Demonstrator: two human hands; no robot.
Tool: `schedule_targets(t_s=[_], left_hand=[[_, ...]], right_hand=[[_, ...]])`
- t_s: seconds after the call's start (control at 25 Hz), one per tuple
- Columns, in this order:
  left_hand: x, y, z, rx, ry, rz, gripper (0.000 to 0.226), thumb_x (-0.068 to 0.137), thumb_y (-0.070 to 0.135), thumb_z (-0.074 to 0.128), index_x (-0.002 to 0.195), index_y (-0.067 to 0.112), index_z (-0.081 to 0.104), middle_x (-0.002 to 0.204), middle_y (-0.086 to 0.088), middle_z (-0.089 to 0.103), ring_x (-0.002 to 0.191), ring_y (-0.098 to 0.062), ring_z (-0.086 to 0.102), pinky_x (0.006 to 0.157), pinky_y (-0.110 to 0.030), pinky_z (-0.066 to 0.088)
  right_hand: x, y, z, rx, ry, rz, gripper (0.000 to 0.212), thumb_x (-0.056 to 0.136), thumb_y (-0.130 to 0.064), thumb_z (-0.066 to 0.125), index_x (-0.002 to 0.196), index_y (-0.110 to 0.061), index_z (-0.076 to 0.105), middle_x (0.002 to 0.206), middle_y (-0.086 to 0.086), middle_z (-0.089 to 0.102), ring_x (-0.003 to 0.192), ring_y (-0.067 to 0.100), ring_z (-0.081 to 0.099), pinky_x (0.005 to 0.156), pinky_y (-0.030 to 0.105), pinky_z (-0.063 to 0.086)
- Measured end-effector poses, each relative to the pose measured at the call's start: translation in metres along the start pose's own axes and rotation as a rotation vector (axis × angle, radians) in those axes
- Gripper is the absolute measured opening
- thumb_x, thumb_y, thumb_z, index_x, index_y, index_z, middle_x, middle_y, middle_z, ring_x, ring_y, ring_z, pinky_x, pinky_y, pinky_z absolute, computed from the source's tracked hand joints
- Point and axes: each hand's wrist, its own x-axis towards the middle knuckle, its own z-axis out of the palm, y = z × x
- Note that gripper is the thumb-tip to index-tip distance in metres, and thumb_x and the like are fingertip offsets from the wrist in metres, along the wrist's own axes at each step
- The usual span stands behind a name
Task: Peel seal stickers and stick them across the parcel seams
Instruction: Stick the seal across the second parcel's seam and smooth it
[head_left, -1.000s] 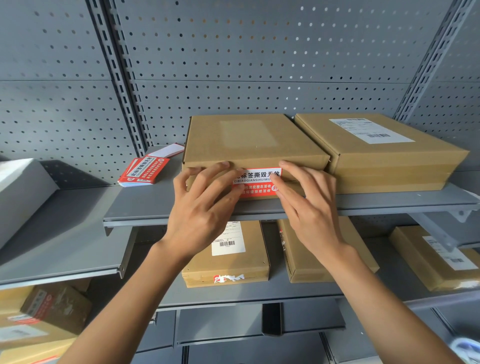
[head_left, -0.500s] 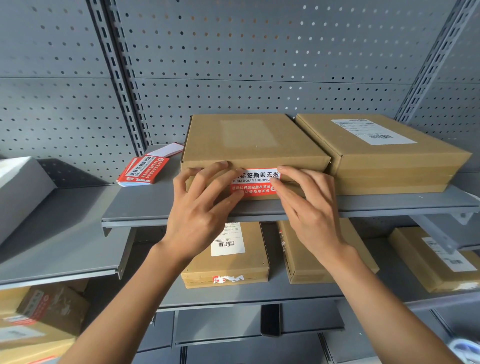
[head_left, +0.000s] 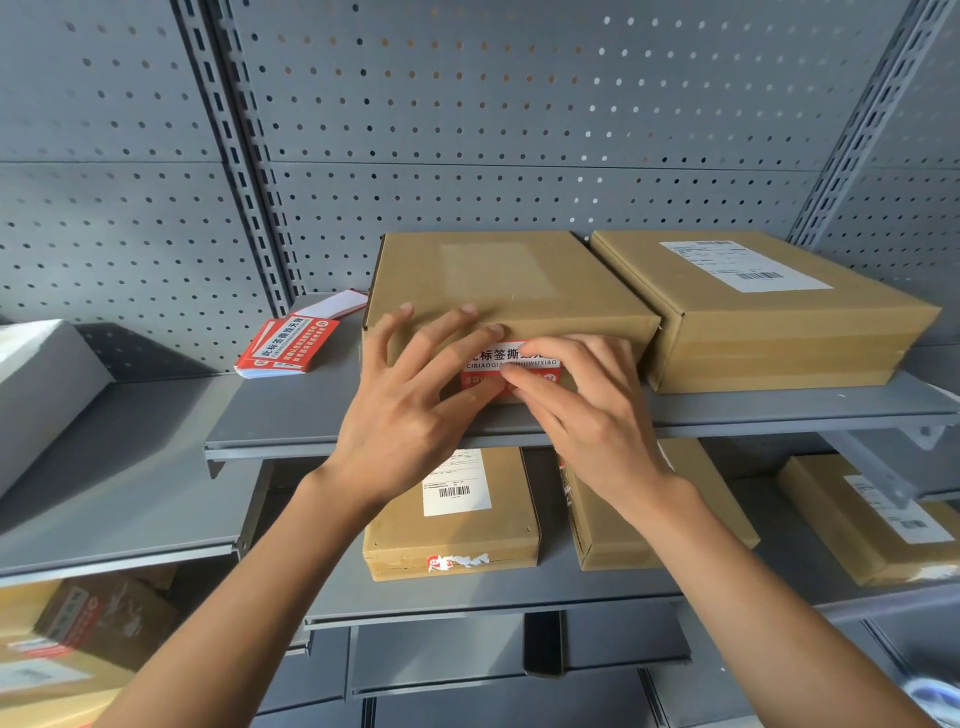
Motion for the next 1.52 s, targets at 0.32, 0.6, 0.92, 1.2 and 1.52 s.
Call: schedule_targets(t_s=[0.32,0.6,0.92,1.2,1.52], left_hand=[[0.000,-0.015,-0.007,-0.050,-0.071,0.083,0.011,0.100,0.011,0.070,0.098,0.011,0.080,0.139,-0.015,0.065,0.130,-0.039,0.062,0.104,-0.055,0.044],[-0.001,-0.023,-0.011,-0.064,-0.106,0.123,0.012,0.101,0.008,0.067,0.101,0.008,0.079,0.141,-0.016,0.063,0.134,-0.038,0.058,0.103,-0.054,0.046],[-0.003,-0.022,-0.012,-0.065,-0.108,0.126,0.012,0.101,0.008,0.067,0.099,0.008,0.079,0.142,-0.016,0.063,0.136,-0.037,0.057,0.106,-0.053,0.046],[-0.010,-0.020,-0.032,-0.076,-0.012,-0.027,0.008,0.094,0.006,0.075,0.099,0.008,0.081,0.134,-0.017,0.067,0.131,-0.037,0.061,0.102,-0.052,0.047],[-0.048,-0.095,-0.077,0.050,-0.176,-0.745,0.030,0.089,0.042,0.066,0.108,0.024,0.080,0.118,0.008,0.075,0.108,-0.024,0.066,0.091,-0.042,0.040]], right_hand=[[-0.005,0.017,-0.006,-0.009,-0.012,0.025,0.013,0.096,-0.008,0.073,0.107,-0.009,0.081,0.110,0.012,0.074,0.094,0.031,0.063,0.078,0.046,0.047],[-0.007,0.022,-0.011,-0.005,-0.015,0.032,0.011,0.094,-0.007,0.075,0.104,-0.007,0.081,0.108,0.014,0.074,0.095,0.031,0.064,0.078,0.047,0.047],[-0.009,0.023,-0.016,-0.007,-0.033,0.043,0.010,0.094,-0.006,0.075,0.102,-0.004,0.080,0.111,0.016,0.074,0.093,0.038,0.068,0.077,0.051,0.050],[0.014,0.012,-0.032,0.017,0.001,0.072,0.011,0.094,-0.007,0.075,0.101,-0.002,0.081,0.108,0.018,0.073,0.089,0.038,0.066,0.079,0.052,0.051],[0.178,-0.038,0.027,0.340,-0.563,0.246,0.021,0.092,-0.032,0.074,0.111,-0.024,0.078,0.116,-0.003,0.073,0.111,0.019,0.059,0.105,0.023,0.038]])
